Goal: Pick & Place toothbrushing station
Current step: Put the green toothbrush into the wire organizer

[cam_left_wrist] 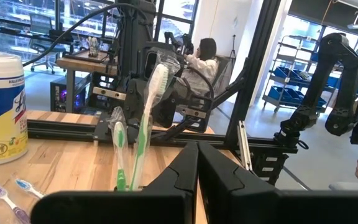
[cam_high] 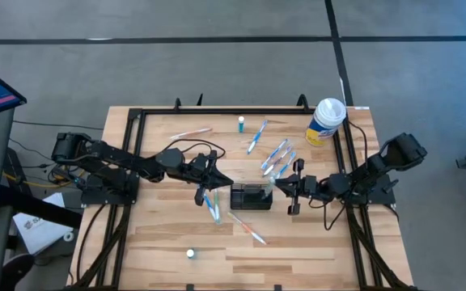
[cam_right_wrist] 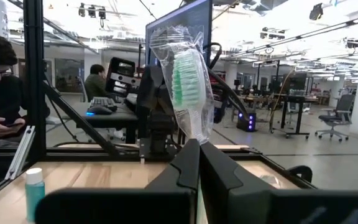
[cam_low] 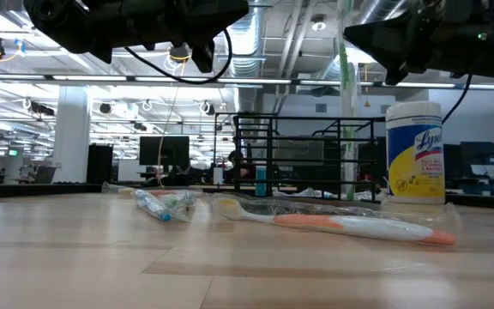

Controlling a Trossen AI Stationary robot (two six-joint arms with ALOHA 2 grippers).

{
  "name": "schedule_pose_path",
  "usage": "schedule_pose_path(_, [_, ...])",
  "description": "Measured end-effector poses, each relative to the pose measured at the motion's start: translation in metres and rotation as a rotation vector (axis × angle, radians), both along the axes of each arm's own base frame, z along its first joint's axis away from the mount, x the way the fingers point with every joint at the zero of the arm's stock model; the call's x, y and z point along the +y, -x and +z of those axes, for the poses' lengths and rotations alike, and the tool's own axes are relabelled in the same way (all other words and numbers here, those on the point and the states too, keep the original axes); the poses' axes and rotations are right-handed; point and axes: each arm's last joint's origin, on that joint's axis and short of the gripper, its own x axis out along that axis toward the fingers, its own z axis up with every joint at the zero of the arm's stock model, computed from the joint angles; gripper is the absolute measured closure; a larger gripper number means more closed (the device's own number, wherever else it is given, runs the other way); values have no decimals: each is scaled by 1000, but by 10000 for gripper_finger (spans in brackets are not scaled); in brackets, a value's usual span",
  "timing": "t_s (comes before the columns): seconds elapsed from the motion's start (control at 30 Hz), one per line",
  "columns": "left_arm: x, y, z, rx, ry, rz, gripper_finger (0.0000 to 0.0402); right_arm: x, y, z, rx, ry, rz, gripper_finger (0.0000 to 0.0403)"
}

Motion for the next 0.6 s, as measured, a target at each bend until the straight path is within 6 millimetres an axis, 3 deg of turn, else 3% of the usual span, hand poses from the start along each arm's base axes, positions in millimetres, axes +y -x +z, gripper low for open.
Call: schedule_pose_path(0.6, [0, 0, 0, 0, 0, 0, 399, -9, -5, -10, 92, -7, -35, 403])
